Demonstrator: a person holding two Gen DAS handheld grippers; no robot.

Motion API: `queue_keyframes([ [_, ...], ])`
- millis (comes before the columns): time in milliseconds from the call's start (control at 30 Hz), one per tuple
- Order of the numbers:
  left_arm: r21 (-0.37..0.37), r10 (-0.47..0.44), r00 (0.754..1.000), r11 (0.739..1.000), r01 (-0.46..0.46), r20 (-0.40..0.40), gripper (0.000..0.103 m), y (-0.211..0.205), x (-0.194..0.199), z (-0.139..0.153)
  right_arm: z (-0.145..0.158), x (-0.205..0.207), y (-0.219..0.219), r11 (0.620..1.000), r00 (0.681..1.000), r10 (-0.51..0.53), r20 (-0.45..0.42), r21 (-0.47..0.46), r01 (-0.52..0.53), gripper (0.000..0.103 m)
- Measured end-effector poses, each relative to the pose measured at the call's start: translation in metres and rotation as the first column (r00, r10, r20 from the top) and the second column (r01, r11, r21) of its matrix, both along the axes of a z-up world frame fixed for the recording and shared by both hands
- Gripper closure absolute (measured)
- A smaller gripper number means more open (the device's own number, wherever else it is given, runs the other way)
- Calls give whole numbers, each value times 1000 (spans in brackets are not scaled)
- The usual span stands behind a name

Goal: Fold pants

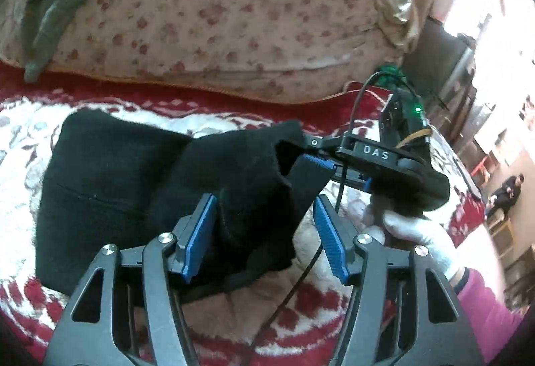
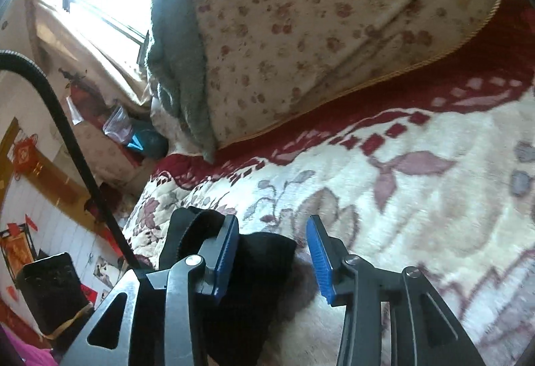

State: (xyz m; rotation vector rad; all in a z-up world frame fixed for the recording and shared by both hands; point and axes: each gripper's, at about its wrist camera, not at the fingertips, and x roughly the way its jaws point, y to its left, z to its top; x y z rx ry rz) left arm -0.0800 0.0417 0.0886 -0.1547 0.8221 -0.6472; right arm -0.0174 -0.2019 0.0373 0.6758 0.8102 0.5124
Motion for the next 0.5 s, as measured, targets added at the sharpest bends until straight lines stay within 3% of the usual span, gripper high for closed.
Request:
queue_keyframes([
  [133,8,-11,1000,1000,11,29,44,14,-13,11,11,-14,-13,999,999,-36,-15,-35,35,57],
  [267,29,44,996,999,-46,74,44,46,-11,23,18,-32,-31,997,997,-71,-12,18,71,49],
  [367,76,101,989,991,-109,109,44,68,-5,24,27,-45,-26,998,999,-45,-3,38,45,45],
  [500,104,172,982,978,-179,77,44,84,13,15,39,-55,4,1000,1000,21,7,-9,-21,43],
])
